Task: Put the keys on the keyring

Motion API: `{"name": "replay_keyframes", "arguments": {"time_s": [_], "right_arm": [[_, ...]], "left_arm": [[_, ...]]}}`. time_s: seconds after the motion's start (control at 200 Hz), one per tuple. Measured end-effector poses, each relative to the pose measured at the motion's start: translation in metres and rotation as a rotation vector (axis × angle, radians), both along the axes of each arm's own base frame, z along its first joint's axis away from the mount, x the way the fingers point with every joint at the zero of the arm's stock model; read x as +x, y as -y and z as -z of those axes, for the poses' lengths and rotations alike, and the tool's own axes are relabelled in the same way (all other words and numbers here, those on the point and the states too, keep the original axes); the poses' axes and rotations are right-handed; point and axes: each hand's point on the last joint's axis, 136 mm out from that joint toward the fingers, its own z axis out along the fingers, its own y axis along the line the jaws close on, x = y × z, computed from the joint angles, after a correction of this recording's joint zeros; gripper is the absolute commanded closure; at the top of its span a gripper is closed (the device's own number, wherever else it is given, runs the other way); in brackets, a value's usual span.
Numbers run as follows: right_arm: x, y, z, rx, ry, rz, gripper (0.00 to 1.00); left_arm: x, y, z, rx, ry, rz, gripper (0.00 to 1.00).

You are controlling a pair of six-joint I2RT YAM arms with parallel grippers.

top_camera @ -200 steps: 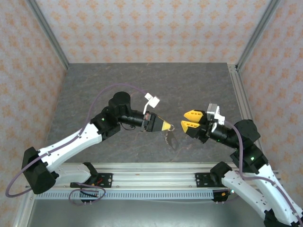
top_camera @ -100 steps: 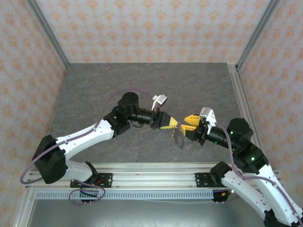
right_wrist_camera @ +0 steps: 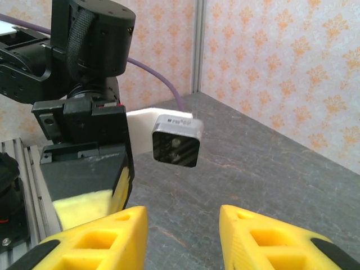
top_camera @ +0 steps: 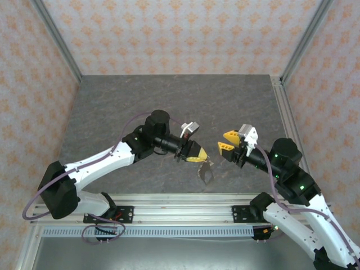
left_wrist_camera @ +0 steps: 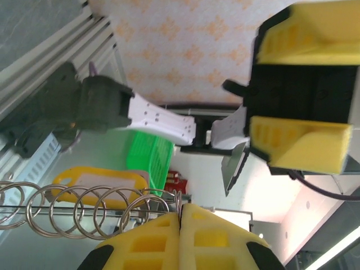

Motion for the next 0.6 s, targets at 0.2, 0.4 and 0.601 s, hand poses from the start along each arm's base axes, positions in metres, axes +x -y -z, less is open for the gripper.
{"name": "replay_keyframes", "arguments": {"time_s": [0.2,0.4,0.601], "right_arm": [[-0.008,-0.007,0.012,-0.043,-0.067,-0.07,0.6],[-0.029,-0.008,0.03,-0.071,-0.156,-0.148,0.6],[-0.048,-0.012,0.029,-0.038,-0.209,-0.237,0.64]], "left_arm": [[-0.009,-0.004,-0.008,0.02,-0.003,0.053,1.0],[-0.015,-0.007,-0.005,0.038,-0.015,0.077,1.0],[-0.016,-0.008,-0.013,0.037,0.019,0.088,1.0]]}}
